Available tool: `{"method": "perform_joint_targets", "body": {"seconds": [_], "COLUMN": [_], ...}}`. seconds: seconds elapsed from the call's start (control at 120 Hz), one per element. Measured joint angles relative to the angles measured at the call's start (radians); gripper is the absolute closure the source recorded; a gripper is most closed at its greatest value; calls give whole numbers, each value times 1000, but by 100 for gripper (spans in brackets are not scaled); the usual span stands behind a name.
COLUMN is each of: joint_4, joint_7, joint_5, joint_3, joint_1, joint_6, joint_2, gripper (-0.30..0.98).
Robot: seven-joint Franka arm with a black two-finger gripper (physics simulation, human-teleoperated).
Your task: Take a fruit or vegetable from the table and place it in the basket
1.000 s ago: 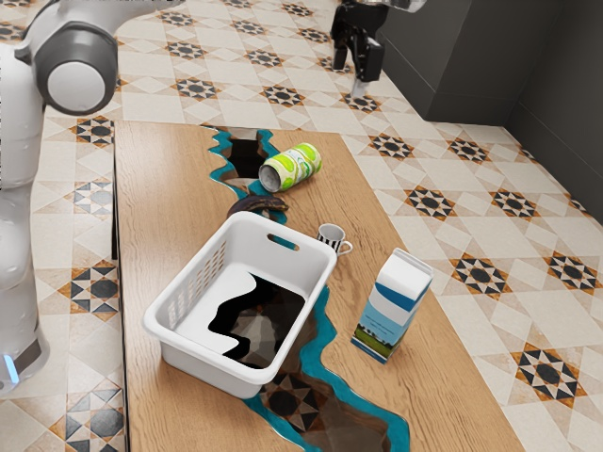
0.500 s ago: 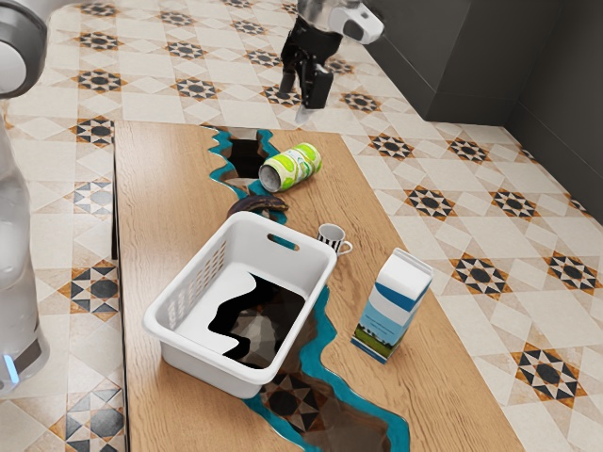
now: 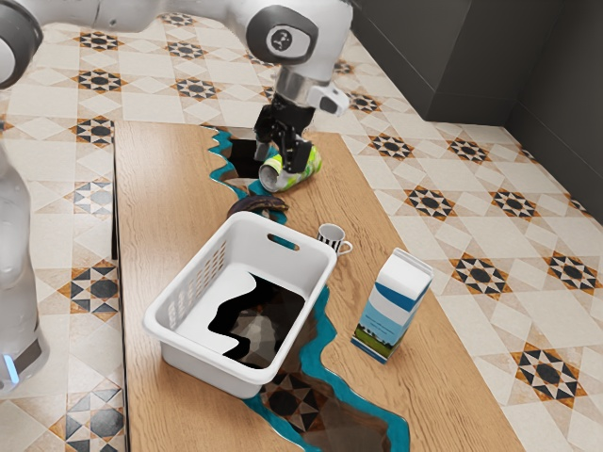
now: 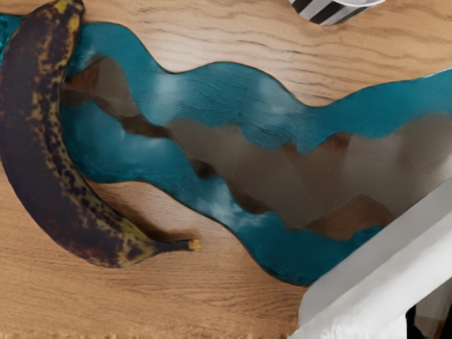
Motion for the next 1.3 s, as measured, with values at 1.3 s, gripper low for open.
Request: {"method": "perform_joint_targets", "body": {"seconds": [1.3], "joint_4": [-369], "joint_7": [-183], "joint_5": [29], "joint_3": [151], "joint_1": [10], "joint_6": [574], "joint_2": [72], "gripper": [17]}}
